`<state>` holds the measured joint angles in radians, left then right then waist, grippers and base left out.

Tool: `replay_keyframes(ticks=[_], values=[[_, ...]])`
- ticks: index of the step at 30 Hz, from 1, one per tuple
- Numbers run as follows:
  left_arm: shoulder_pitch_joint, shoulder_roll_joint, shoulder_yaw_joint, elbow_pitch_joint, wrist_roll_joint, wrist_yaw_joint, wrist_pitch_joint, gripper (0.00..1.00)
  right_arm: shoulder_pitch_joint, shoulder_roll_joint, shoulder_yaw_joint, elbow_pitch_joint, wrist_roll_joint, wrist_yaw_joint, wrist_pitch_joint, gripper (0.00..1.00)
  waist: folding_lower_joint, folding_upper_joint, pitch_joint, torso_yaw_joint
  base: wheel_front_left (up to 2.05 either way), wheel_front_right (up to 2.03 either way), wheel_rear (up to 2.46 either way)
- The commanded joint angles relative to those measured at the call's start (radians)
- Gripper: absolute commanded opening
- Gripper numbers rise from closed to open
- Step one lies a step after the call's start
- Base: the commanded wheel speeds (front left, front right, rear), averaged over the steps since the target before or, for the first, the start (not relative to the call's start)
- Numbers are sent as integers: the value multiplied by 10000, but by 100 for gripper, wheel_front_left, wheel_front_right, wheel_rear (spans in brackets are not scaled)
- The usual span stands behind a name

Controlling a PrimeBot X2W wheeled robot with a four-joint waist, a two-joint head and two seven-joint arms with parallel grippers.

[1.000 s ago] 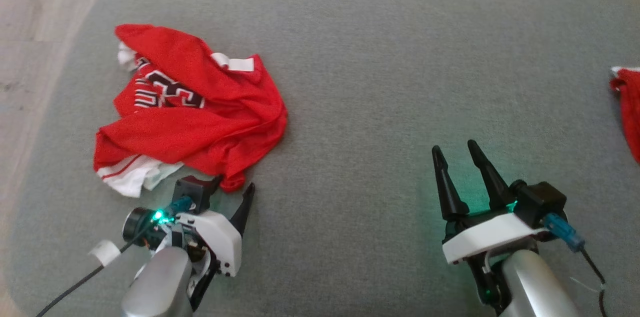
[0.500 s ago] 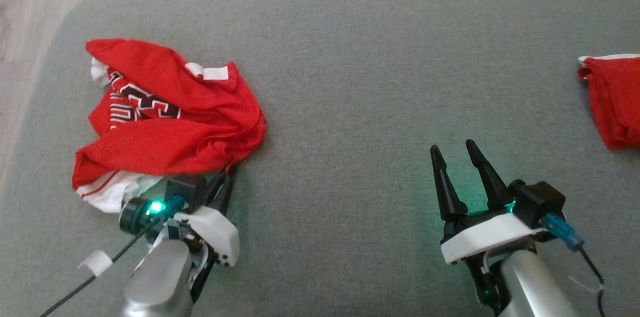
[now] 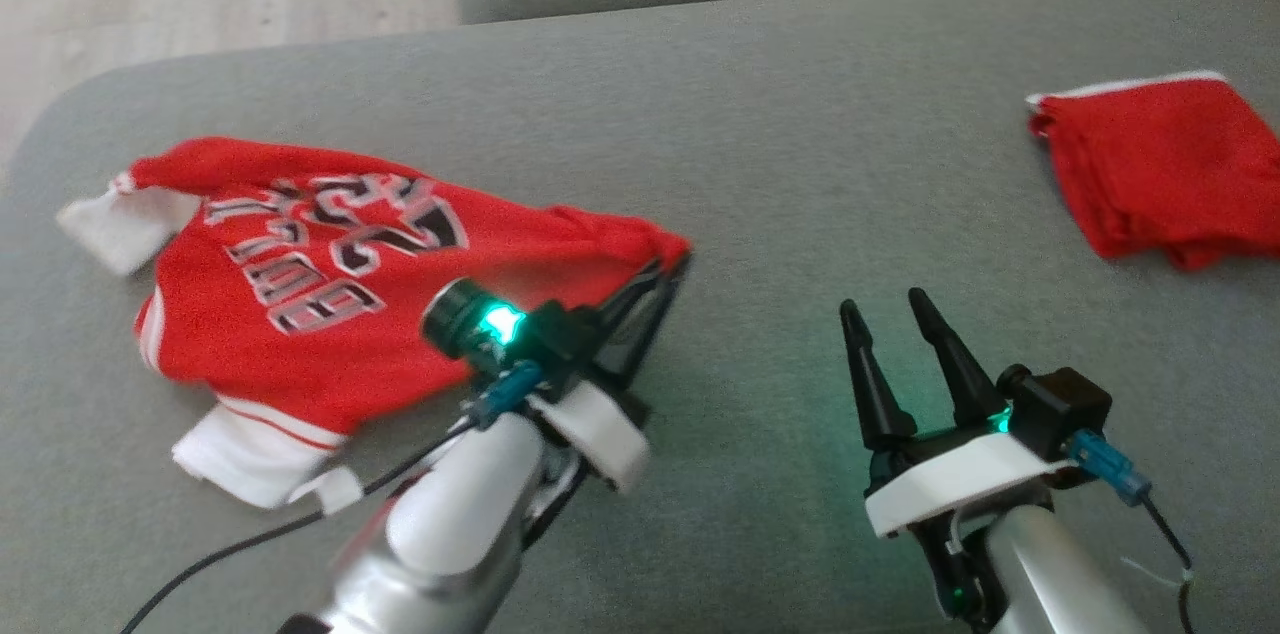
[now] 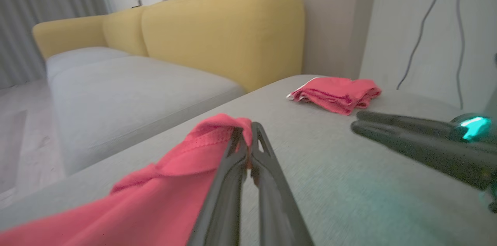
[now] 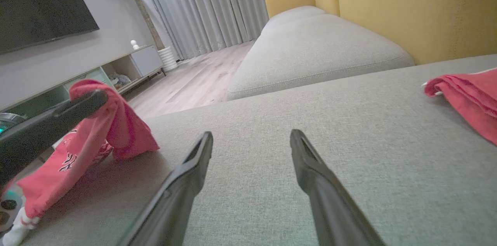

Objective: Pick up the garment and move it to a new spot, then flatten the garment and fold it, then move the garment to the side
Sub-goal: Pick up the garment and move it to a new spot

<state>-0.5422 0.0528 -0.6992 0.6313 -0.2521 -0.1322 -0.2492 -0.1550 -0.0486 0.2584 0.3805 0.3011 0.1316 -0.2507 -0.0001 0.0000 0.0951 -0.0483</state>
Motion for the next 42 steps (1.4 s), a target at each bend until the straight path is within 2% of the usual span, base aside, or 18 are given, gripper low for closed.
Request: replay_keyframes(ticks=[1,7,9,12,13,14,20,25,28,31,32,33,38,42], values=[[-672,3,-76,-488,-208,19,-96,0,-332,-16,343,-332,167,-9,-111,100,1,0,72,-391,0,0,0],[-1494,-22,-1867,-1552,-1246,90,104,0,-312,-16,703,-404,418,-9,-111,100,1,0,420,-1163,0,0,0],[-1739,-23,-2435,-1868,-1678,254,147,0,-324,-16,807,-413,486,-9,-111,100,1,0,531,-1346,0,0,0],[-2016,-24,-3125,-2305,-2577,730,125,0,-343,-16,966,-407,572,-9,-111,100,1,0,642,-1527,0,0,0],[-2137,-24,-3365,-2378,-2772,917,107,20,-359,-16,1015,-411,592,-9,-111,100,1,0,686,-1560,0,0,0],[-2237,-24,-3614,-2427,-2969,1046,93,100,-378,-16,1056,-420,612,-9,-111,100,1,0,731,-1574,0,0,0],[-2646,-25,-4620,-1783,-3670,1478,61,100,-498,-16,886,-501,657,-9,-111,100,1,0,837,-1182,0,0,0],[-2772,-25,-4321,-990,-3853,1791,-77,100,-434,-16,634,-471,537,-9,-111,100,1,0,620,-532,0,0,0],[-2675,156,-3682,-717,-3864,1950,-115,100,-334,-16,477,-477,440,-9,-111,100,1,0,405,-85,0,0,0],[-2316,748,-2746,-1063,-3619,2218,-121,100,-241,-16,314,-477,344,-9,-111,100,1,0,168,310,0,0,0],[-1825,1256,-2048,-1439,-3500,2384,-122,100,-171,-16,198,-488,295,-9,-111,100,1,0,20,548,0,0,0],[-1825,1256,-2048,-1439,-3500,2384,-122,100,-171,-16,198,-488,295,-9,-111,100,1,0,20,548,0,0,0],[-187,2395,-491,-2567,-3124,2746,-124,100,28,-16,-36,-539,143,-9,-111,100,1,0,-223,1069,0,0,0],[1415,2779,461,-3456,-2861,2934,-124,100,182,-16,-108,-560,44,-9,-111,100,1,0,-345,1364,0,0,0]])
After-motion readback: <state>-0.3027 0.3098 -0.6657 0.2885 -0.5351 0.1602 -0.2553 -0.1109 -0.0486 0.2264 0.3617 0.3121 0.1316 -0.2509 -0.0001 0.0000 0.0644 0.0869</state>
